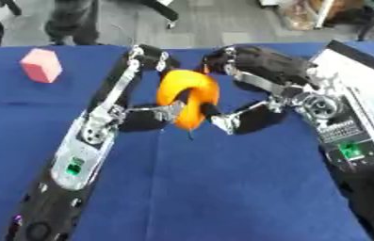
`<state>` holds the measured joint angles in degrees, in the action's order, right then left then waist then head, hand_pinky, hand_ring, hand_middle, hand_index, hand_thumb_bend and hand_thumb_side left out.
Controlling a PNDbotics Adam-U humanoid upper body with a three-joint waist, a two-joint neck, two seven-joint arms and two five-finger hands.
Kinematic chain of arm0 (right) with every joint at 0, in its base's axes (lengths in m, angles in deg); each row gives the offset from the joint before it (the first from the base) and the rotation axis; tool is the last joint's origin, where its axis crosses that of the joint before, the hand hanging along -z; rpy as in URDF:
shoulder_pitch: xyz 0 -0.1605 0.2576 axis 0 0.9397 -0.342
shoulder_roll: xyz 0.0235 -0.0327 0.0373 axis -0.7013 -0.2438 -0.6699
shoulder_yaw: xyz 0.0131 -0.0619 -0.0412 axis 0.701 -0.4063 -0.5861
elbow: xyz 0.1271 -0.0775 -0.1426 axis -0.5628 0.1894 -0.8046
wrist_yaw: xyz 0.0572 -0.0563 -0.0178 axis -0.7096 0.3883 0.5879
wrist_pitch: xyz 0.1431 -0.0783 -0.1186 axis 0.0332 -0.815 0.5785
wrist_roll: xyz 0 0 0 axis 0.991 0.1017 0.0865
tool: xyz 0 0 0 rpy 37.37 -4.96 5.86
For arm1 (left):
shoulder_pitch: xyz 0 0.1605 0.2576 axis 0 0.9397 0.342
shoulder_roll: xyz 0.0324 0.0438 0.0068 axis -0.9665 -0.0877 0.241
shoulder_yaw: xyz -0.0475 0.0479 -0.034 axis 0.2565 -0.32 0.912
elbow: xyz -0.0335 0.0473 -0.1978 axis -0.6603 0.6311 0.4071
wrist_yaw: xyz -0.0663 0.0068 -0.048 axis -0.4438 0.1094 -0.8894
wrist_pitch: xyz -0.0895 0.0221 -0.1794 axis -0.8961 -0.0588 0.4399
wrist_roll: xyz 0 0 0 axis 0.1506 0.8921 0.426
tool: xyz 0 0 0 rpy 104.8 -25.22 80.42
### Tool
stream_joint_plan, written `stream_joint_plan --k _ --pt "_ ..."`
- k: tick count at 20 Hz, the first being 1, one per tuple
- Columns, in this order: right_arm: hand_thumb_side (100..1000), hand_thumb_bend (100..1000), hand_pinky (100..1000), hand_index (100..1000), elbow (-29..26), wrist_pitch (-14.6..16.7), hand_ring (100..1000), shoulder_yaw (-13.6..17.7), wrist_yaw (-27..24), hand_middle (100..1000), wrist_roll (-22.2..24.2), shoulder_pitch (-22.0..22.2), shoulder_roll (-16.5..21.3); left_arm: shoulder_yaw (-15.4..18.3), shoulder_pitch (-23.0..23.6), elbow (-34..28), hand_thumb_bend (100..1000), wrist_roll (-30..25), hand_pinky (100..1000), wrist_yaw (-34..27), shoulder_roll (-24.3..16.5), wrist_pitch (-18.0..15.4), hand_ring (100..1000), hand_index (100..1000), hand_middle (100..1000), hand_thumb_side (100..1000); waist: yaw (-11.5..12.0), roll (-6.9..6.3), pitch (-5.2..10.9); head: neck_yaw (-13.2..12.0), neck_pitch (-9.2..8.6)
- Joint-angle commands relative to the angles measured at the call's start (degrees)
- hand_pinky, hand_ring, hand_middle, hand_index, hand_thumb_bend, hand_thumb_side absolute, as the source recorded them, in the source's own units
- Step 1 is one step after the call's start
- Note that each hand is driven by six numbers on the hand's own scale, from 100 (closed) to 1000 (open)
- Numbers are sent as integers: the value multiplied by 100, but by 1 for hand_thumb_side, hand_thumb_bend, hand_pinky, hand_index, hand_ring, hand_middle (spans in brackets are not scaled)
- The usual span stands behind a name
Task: Pick up the objects with one hand, pass them to the other hand, and then place them into the box on the other side of the table.
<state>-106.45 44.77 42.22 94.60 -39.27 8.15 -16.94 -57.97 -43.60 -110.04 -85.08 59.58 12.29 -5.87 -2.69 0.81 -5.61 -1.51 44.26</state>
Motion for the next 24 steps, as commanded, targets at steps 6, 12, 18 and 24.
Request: stream_joint_plan --k 6,12,18,24 --pt "100 100 628 364 -476 -567 684 229 221 478 -748 -42 179 -4 -85 -144 100 -33 679 3 -85 -6 361 413 322 100 -14 31 -30 37 -14" --pt "100 100 575 287 -677 -1023 646 298 89 438 -1323 -33 201 -20 -76 -120 363 -202 708 -21 -84 -22 429 503 412 260 -17 33 -30 51 -14" --pt "100 100 584 290 -591 -1090 653 190 85 449 -1855 -13 222 40 -104 -140 887 -558 801 230 -96 -152 631 769 647 567 -9 41 -32 82 -14" --pt "100 100 588 293 -498 -997 655 113 94 454 -2235 14 223 269 -170 -21 1000 -568 827 599 -34 -172 705 842 735 664 -22 50 -31 135 -14"
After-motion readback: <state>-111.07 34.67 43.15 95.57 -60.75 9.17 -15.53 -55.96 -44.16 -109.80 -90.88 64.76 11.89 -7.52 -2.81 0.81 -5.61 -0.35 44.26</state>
